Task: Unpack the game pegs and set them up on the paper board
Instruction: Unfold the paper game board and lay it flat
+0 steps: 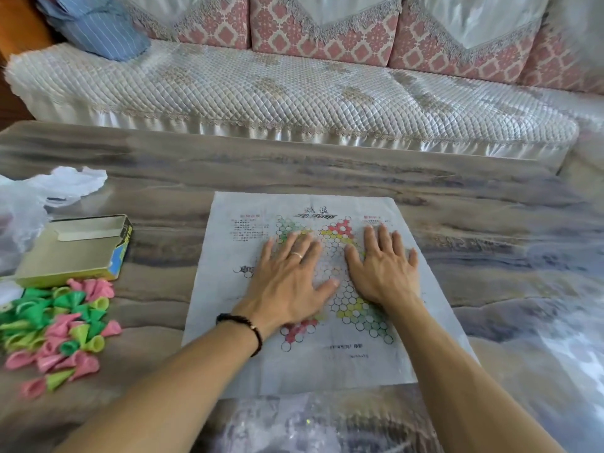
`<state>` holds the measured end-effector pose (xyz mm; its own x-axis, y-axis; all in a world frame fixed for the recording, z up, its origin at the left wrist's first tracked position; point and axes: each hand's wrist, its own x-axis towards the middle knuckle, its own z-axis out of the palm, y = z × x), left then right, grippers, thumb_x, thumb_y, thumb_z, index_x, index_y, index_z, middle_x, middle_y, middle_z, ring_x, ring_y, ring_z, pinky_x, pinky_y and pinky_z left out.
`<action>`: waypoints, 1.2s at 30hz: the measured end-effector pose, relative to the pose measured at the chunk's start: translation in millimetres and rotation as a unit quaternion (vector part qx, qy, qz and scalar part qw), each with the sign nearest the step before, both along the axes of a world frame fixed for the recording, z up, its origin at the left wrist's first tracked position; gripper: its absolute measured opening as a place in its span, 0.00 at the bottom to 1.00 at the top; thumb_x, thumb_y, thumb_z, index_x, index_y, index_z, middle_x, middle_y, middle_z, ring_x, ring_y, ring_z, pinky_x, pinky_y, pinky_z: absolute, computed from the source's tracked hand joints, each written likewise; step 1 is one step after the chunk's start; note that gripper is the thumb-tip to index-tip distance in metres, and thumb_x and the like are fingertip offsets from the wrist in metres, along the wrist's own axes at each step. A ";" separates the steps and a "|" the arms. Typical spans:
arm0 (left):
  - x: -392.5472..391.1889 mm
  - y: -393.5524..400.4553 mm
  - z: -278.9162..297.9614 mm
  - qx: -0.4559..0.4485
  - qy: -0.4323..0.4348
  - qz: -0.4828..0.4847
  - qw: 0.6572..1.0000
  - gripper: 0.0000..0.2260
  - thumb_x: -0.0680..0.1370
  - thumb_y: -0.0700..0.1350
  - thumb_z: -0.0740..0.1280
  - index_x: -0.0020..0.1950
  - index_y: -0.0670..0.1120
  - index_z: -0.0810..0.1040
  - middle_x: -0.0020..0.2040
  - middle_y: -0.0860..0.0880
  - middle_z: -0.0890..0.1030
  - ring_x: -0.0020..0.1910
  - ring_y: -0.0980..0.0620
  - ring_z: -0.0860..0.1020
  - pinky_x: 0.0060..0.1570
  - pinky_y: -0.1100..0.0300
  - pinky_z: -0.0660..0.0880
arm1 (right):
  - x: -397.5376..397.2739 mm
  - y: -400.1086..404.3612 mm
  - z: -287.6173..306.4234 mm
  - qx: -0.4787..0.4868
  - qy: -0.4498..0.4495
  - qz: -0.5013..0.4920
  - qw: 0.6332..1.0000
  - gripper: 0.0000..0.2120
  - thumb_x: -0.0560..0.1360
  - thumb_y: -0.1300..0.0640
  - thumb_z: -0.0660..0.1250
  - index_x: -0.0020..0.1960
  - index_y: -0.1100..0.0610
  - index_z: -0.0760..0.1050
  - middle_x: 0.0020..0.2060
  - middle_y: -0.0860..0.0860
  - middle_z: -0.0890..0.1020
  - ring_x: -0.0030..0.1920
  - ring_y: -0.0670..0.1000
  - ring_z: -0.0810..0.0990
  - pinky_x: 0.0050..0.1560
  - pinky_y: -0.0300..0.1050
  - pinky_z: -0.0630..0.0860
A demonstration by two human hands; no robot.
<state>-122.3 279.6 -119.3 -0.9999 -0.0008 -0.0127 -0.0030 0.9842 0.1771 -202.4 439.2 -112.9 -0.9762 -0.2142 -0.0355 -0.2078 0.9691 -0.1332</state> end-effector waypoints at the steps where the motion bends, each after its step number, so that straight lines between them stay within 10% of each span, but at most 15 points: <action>1: 7.3 -10.3 0.3 -0.009 -0.012 -0.004 1.000 0.39 0.76 0.71 0.42 0.80 0.50 0.42 0.80 0.51 0.42 0.78 0.49 0.40 0.75 0.40 0.42 | 2.7 2.2 -0.1 0.000 -0.001 -0.003 1.000 0.34 0.77 0.34 0.41 0.79 0.50 0.45 0.78 0.51 0.45 0.78 0.55 0.43 0.75 0.60 0.43; 17: 48.2 -53.4 10.7 -0.035 -0.059 -0.044 0.997 0.49 0.68 0.79 0.43 0.79 0.51 0.39 0.79 0.52 0.37 0.77 0.52 0.35 0.75 0.41 0.39 | 59.9 23.8 -2.5 0.003 0.010 0.056 0.998 0.34 0.77 0.33 0.40 0.78 0.47 0.46 0.78 0.49 0.47 0.78 0.52 0.44 0.76 0.58 0.45; 26: 74.3 -13.7 9.0 0.018 -0.001 -0.010 1.000 0.28 0.83 0.58 0.47 0.80 0.48 0.49 0.80 0.51 0.45 0.78 0.51 0.41 0.75 0.41 0.41 | 90.2 -3.7 7.7 -0.019 0.046 0.080 0.996 0.30 0.80 0.40 0.43 0.77 0.52 0.49 0.78 0.52 0.48 0.78 0.55 0.44 0.75 0.60 0.44; 36: 122.3 -56.8 2.9 -0.015 -0.037 0.001 0.999 0.51 0.64 0.78 0.31 0.80 0.50 0.42 0.80 0.50 0.39 0.78 0.50 0.37 0.74 0.47 0.37 | 83.4 30.0 10.0 0.029 -0.035 -0.007 0.999 0.34 0.78 0.35 0.42 0.78 0.51 0.47 0.78 0.50 0.47 0.78 0.56 0.45 0.74 0.63 0.45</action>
